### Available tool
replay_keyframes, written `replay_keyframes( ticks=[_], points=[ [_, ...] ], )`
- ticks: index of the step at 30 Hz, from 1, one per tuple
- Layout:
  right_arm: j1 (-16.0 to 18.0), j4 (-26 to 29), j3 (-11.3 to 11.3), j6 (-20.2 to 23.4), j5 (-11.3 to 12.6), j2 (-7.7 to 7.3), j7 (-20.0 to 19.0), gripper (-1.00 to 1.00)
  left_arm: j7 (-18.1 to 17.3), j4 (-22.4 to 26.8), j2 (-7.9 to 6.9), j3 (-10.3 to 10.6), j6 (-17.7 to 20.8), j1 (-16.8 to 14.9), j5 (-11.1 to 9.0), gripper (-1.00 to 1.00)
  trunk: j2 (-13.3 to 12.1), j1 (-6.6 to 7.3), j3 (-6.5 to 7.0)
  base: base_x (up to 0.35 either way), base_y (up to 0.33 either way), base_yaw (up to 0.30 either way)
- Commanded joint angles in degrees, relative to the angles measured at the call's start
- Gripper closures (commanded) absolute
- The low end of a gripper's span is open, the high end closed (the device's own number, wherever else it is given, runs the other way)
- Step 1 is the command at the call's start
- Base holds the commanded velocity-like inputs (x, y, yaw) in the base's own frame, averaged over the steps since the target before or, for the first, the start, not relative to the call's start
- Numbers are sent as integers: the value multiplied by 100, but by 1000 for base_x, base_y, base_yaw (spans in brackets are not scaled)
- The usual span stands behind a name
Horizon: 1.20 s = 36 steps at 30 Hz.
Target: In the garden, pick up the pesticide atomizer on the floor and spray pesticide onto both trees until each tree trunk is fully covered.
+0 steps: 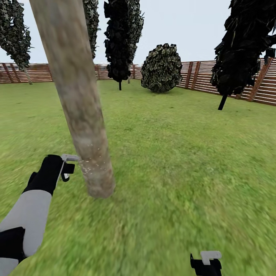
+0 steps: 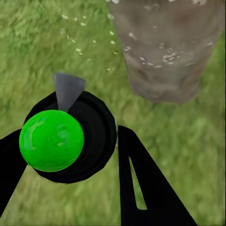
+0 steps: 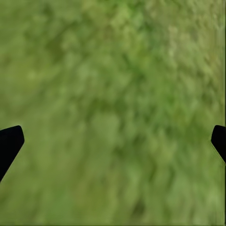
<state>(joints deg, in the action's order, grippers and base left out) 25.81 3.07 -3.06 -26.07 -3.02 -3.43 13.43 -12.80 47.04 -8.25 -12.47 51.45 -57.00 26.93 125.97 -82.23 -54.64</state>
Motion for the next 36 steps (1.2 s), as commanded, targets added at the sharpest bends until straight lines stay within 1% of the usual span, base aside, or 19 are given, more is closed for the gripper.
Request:
replay_keyframes(
  ticks=[1, 9, 16, 36],
  points=[
    [3, -5, -30, 0, -32, 0, 46, -100, -56, 7, 18, -11, 12, -4, 84, 100, 2, 0, -5, 130, -201, 0],
    [3, -8, -35, -2, -32, 0, 46, -100, -44, -58, 17, -7, -25, 4, 98, 100, 2, 0, -5, 116, -242, 0],
    [3, 0, -36, -3, -32, 0, 46, -100, -22, -72, 2, -10, -56, 12, 126, 100, 2, 0, -5, 5, -274, 0],
    [3, 0, -37, -3, -32, 0, 46, -100, 23, -72, 7, -8, -65, 14, 129, 100, 2, 0, -5, 0, -276, 12]
  ],
)
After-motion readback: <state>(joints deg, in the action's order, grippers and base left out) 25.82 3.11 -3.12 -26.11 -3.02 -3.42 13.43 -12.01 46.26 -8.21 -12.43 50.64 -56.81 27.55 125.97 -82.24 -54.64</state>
